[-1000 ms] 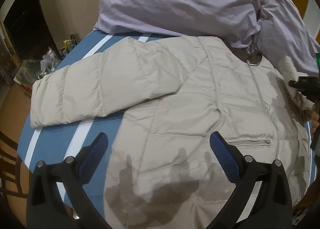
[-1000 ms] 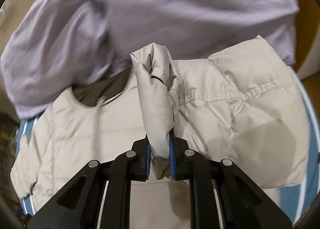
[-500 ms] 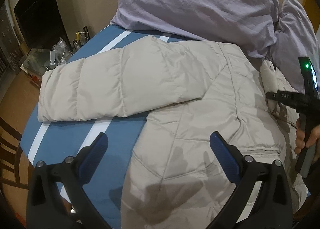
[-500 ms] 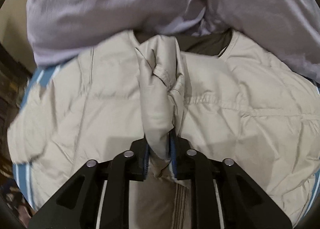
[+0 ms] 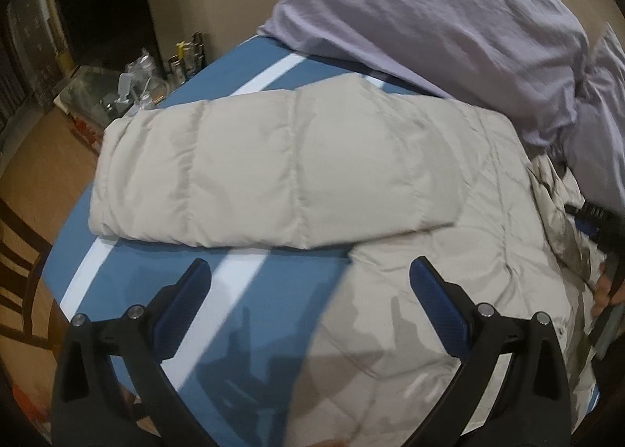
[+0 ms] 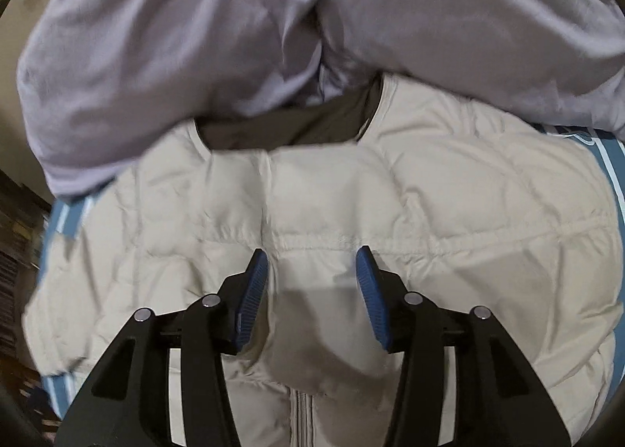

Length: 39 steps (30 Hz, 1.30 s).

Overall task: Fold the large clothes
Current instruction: 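Grasp the other sleeve cuff with the left tool and lift it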

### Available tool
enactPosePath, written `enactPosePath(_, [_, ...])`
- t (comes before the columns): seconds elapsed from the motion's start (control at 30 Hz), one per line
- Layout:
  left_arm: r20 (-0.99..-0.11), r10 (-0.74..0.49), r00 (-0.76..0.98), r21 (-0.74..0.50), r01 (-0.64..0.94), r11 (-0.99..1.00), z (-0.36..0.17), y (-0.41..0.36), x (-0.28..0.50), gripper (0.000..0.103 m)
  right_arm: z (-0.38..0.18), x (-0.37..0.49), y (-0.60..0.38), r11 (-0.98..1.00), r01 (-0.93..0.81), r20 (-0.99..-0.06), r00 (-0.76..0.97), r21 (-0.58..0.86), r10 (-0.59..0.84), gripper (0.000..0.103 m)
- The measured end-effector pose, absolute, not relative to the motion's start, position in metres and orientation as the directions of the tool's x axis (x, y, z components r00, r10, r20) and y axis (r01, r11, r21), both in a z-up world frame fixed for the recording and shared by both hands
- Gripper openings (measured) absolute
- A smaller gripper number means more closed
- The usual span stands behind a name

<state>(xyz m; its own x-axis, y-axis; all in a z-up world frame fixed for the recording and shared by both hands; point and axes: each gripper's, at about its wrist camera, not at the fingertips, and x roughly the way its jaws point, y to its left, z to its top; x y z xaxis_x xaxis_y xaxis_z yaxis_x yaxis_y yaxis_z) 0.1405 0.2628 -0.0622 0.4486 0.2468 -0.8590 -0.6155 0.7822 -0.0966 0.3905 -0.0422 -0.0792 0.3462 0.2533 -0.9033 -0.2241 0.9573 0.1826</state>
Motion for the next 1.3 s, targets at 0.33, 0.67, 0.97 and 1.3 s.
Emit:
enactPosePath(0.33, [-0.866, 0.320, 0.385, -0.093, -0.751, 0.654, -0.069, 0.361, 0.112, 0.101, -0.083, 0.395, -0.033, 0.957, -0.254, -0.929, 0.299, 0.142, 0.217, 0.069])
enactPosePath(0.67, [-0.903, 0.259, 0.343, -0.165, -0.833, 0.528, -0.100, 0.451, 0.091, 0.094, -0.058, 0.385, -0.046, 0.948, -0.244, -0.912, 0.306, 0.203, 0.274, 0.071])
enactPosePath(0.97, [-0.904, 0.255, 0.343, -0.172, -0.839, 0.517, -0.114, 0.448, 0.092, 0.080, -0.069, 0.376, -0.068, 0.955, -0.219, -0.917, 0.300, 0.202, 0.263, 0.071])
enactPosePath(1.3, [-0.874, 0.241, 0.423, -0.246, -0.810, 0.532, -0.100, 0.436, 0.105, 0.020, -0.064, 0.365, -0.080, 0.952, -0.208, -0.907, 0.312, 0.224, 0.282, 0.071])
